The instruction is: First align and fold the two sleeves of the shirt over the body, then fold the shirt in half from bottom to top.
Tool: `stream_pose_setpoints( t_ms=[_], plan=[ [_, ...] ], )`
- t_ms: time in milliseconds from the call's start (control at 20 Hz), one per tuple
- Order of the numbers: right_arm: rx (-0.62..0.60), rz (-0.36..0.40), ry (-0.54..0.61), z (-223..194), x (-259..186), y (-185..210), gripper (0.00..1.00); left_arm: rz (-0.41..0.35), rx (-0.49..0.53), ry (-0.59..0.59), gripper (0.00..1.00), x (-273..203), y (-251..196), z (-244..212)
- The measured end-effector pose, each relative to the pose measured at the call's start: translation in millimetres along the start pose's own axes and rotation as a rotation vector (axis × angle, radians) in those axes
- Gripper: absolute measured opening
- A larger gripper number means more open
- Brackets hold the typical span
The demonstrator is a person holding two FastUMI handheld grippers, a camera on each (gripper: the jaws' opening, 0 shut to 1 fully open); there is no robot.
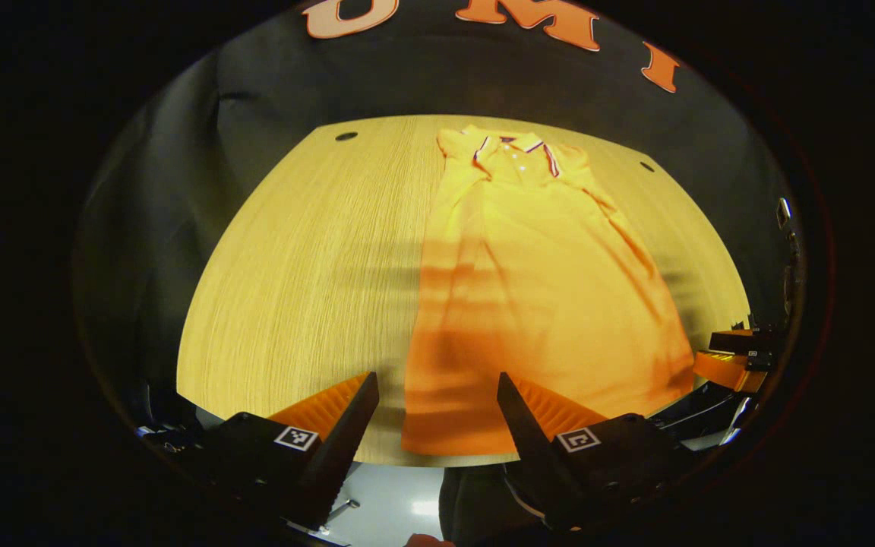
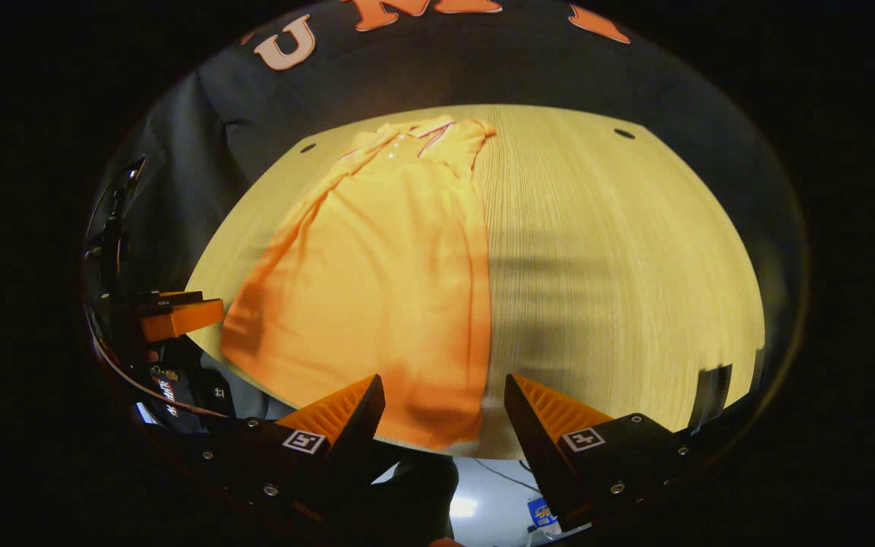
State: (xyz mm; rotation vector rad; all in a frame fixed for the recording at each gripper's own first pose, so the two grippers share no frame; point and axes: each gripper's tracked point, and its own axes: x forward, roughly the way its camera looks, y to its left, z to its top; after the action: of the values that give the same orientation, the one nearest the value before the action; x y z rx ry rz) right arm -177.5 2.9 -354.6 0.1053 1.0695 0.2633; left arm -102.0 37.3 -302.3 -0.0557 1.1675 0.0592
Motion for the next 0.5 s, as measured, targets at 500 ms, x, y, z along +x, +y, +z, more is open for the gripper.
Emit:
stream_pose_setpoints(
  t_ms=[500],
  plan=[
    [0.006,-0.027,0.106,-17.7,16.2,0.2,0.98,-0.029,0.008,0.215,0.98,37.6,-10.3,0.3]
  ],
)
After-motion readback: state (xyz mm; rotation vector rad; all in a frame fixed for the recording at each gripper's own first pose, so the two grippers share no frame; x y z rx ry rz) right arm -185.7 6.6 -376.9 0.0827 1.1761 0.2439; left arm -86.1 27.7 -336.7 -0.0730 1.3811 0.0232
